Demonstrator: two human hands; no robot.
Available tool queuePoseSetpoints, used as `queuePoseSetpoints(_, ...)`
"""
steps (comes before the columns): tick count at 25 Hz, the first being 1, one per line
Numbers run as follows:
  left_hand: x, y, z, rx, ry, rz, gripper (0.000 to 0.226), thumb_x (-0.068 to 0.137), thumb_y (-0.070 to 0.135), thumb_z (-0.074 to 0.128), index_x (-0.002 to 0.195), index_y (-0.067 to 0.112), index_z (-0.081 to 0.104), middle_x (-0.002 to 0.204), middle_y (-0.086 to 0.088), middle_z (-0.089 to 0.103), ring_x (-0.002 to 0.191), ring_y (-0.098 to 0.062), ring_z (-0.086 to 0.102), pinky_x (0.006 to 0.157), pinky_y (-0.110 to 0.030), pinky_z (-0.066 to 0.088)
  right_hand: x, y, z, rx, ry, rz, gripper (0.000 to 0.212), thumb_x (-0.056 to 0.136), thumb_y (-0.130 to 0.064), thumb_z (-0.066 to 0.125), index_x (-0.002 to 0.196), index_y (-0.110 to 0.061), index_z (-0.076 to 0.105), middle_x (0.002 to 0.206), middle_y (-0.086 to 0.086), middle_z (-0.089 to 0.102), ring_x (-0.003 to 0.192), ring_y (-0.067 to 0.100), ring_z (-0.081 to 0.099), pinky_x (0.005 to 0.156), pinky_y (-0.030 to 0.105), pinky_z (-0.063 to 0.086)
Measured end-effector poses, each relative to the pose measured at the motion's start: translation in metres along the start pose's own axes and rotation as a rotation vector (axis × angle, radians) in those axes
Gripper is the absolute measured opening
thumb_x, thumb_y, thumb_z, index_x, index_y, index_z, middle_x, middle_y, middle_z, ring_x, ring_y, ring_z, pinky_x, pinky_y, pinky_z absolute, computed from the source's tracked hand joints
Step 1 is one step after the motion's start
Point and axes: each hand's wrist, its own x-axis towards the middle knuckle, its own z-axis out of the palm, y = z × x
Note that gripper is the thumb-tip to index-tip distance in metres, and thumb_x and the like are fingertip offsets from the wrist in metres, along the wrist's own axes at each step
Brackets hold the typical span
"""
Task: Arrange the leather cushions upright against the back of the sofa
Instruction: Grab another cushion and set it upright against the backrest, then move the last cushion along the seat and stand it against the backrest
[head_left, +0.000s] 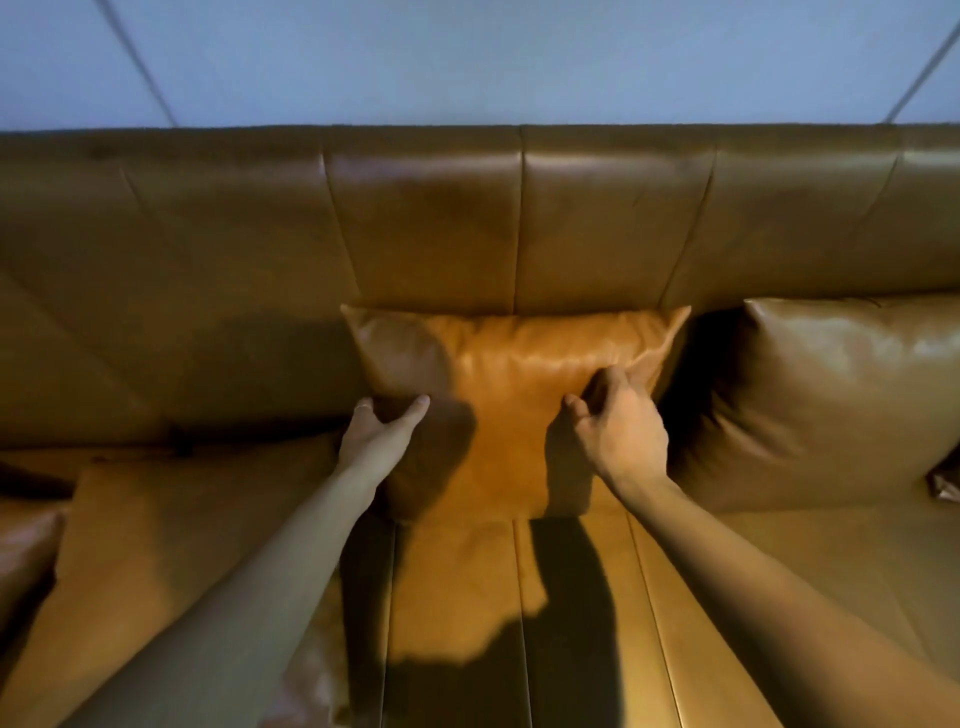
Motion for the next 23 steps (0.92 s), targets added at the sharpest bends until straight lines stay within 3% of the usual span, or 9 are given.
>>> queuePoseSetpoints(3,-0.015,-0.023,-0.034,0.045,0.044,0.048,0.073,0.09,0.055,0.063,0.152,0.025,0.036,0.15,-0.004,0.048,0.135,-0.03,0.047,0.107,-0.042,0.04,-0.029,-0.043,0.02,-0.017,-0.113,-0.211,0.031,0.092,-0.039,0.059,0.111,-0.016,0.053,0.109,0.009,0.06,0.098,0.034,0.061,0.08,0.042,0.052)
queuePoseSetpoints(6,-0.037,-0.057,-0.079,0.06,0.167,0.014,0.064,0.093,0.048,0.064,0.148,0.021,0.042,0.136,-0.003,0.054,0.128,-0.028,0.052,0.097,-0.033,0.041,-0.066,-0.083,0.039,-0.021,-0.309,-0.352,0.031,0.095,-0.037,0.056,0.117,-0.016,0.053,0.115,0.007,0.056,0.103,0.031,0.058,0.086,0.042,0.049)
queuePoseSetpoints(11,-0.027,-0.13,-0.17,0.13,0.357,-0.139,0.077,0.086,0.058,0.064,0.145,0.014,0.044,0.141,-0.014,0.056,0.127,-0.036,0.054,0.107,-0.046,0.043,-0.121,-0.138,0.09,-0.036,-0.592,-0.354,0.022,0.094,-0.043,0.057,0.099,-0.024,0.048,0.104,0.0,0.048,0.096,0.028,0.057,0.077,0.038,0.046)
queuePoseSetpoints(14,0.048,-0.22,-0.229,0.19,0.459,-0.231,0.091,0.064,0.083,0.061,0.134,0.025,0.052,0.127,-0.008,0.065,0.113,-0.034,0.063,0.097,-0.051,0.051,-0.14,-0.162,0.134,0.003,-0.75,-0.17,0.036,0.087,-0.057,0.058,0.094,-0.022,0.05,0.104,0.003,0.055,0.094,0.029,0.058,0.077,0.038,0.047)
queuePoseSetpoints(16,0.12,-0.29,-0.26,0.18,0.543,-0.263,0.079,0.053,0.095,0.056,0.112,0.042,0.056,0.112,0.001,0.069,0.102,-0.029,0.068,0.088,-0.051,0.056,-0.145,-0.171,0.167,0.059,-0.832,-0.012,0.049,0.078,-0.067,0.059,0.097,-0.022,0.053,0.106,0.005,0.061,0.1,0.031,0.059,0.082,0.04,0.048)
queuePoseSetpoints(18,0.16,-0.327,-0.289,0.108,0.57,-0.283,0.07,0.045,0.102,0.051,0.093,0.05,0.049,0.107,0.005,0.067,0.1,-0.028,0.068,0.083,-0.052,0.056,-0.148,-0.178,0.199,0.104,-0.85,0.122,0.075,0.064,-0.077,0.058,0.115,-0.023,0.055,0.122,0.007,0.063,0.117,0.032,0.056,0.098,0.045,0.045)
queuePoseSetpoints(20,0.135,-0.298,-0.301,0.078,0.526,-0.317,0.078,0.047,0.099,0.056,0.104,0.046,0.05,0.117,0.0,0.064,0.107,-0.032,0.064,0.089,-0.054,0.054,-0.15,-0.186,0.22,0.188,-0.828,0.268,0.09,0.061,-0.079,0.061,0.132,-0.025,0.051,0.139,0.005,0.056,0.129,0.032,0.051,0.105,0.046,0.042)
queuePoseSetpoints(23,0.07,-0.216,-0.314,0.127,0.35,-0.256,0.089,0.076,0.071,0.067,0.144,0.021,0.04,0.139,-0.009,0.054,0.124,-0.039,0.054,0.104,-0.051,0.043,-0.151,-0.196,0.242,0.281,-0.796,0.478,0.093,0.072,-0.069,0.069,0.146,-0.024,0.036,0.148,0.005,0.046,0.132,0.034,0.046,0.102,0.048,0.043)
